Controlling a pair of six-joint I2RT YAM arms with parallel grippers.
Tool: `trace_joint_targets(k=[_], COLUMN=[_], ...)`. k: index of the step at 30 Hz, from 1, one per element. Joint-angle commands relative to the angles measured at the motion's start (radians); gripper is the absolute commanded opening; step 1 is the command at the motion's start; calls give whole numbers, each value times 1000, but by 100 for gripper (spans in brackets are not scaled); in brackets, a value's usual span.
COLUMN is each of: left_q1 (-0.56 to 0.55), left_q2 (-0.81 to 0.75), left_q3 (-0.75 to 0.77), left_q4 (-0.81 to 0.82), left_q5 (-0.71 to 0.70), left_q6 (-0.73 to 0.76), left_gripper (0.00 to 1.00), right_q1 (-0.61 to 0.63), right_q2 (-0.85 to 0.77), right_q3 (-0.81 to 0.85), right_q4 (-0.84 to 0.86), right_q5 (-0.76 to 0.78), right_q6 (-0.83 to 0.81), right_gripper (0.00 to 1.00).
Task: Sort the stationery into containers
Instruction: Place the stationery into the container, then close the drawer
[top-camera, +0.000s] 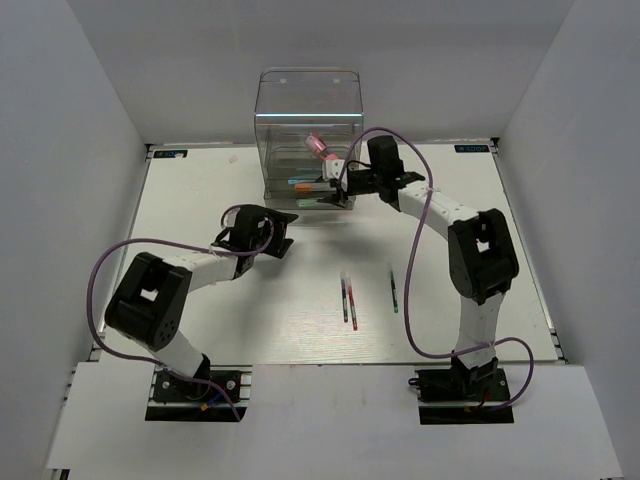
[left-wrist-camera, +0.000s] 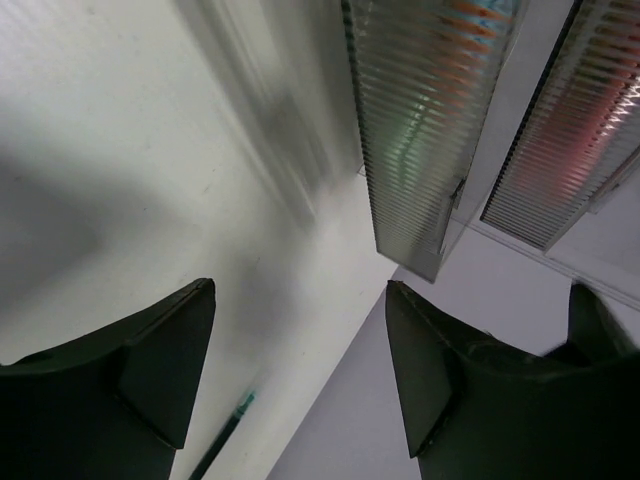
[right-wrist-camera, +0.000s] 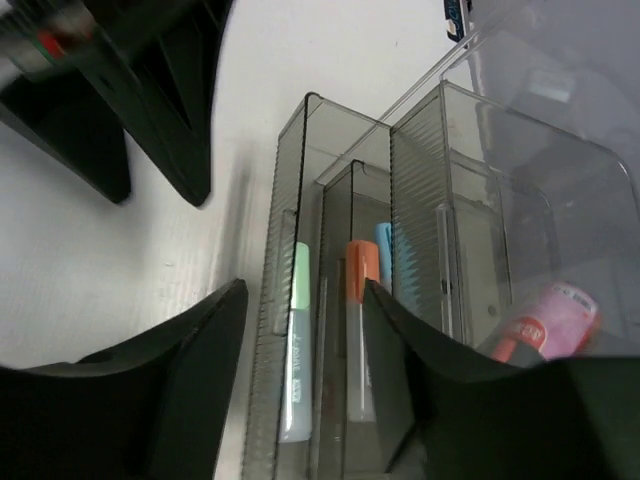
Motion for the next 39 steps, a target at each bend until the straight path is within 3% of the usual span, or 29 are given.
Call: trace_joint_targets(k=[1, 2, 3, 4, 11, 19, 39], left_q1=[3, 3, 12, 12, 30, 60, 60], left_q2=[55, 71, 86, 102, 211, 313, 488], left_q3=[75, 88, 99, 109, 209, 353, 586], left_q4=[56, 56, 67, 67, 44, -1, -39], left_q5=[28, 28, 28, 37, 66, 86, 86], left_q6=[17, 17, 17, 17, 39, 83, 83], left_gripper=[77, 76, 73, 70, 67, 67, 67], right_q1=[-19, -22, -33, -36, -100, -169, -262], right_q2=[-151, -163, -176, -215, -418, -553, -599], right_q3=[-56, -67, -73, -89, -360, -555, -641], right_q4=[120, 126, 123, 118, 120, 123, 112], right_q5=[-16, -19, -22, -39, -65, -54, -79], right_q6=[209, 243, 272, 361, 450, 493, 513], right_gripper=[54, 41, 10, 0, 0, 0, 0])
